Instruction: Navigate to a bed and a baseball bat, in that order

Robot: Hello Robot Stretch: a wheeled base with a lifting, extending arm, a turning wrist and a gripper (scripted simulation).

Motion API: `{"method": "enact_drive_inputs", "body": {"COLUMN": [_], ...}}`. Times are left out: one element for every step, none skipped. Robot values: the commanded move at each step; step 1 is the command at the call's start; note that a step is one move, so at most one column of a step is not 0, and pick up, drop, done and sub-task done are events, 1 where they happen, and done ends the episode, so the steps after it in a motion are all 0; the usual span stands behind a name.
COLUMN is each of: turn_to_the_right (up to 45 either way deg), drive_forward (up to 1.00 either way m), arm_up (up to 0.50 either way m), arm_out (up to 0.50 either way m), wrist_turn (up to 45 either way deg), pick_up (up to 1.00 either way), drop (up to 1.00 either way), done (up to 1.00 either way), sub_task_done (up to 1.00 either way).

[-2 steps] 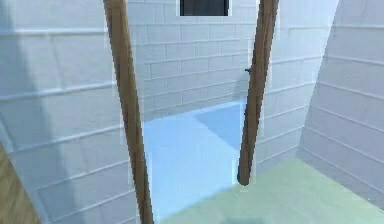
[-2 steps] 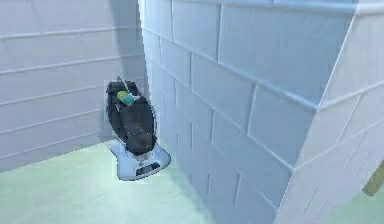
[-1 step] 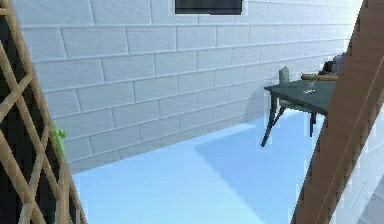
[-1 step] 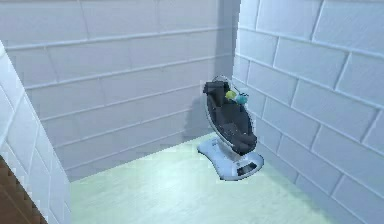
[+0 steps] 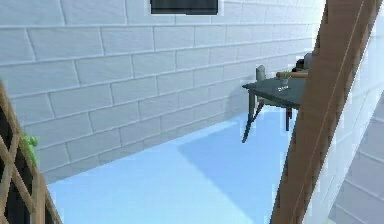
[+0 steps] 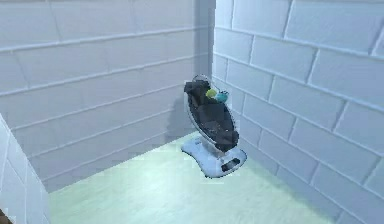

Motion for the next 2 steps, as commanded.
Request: {"method": "enact_drive_inputs", "body": {"turn_to_the_right": [0.0, 9.0], "drive_forward": [0.75, 0.0], "arm_up": [0.0, 0.0], "arm_out": [0.0, 0.0], "wrist_turn": [0.0, 0.0], "pick_up": [0.0, 0.0], "drop": [0.0, 0.0], "done": [0.0, 0.0], "sub_task_done": [0.0, 0.0]}}
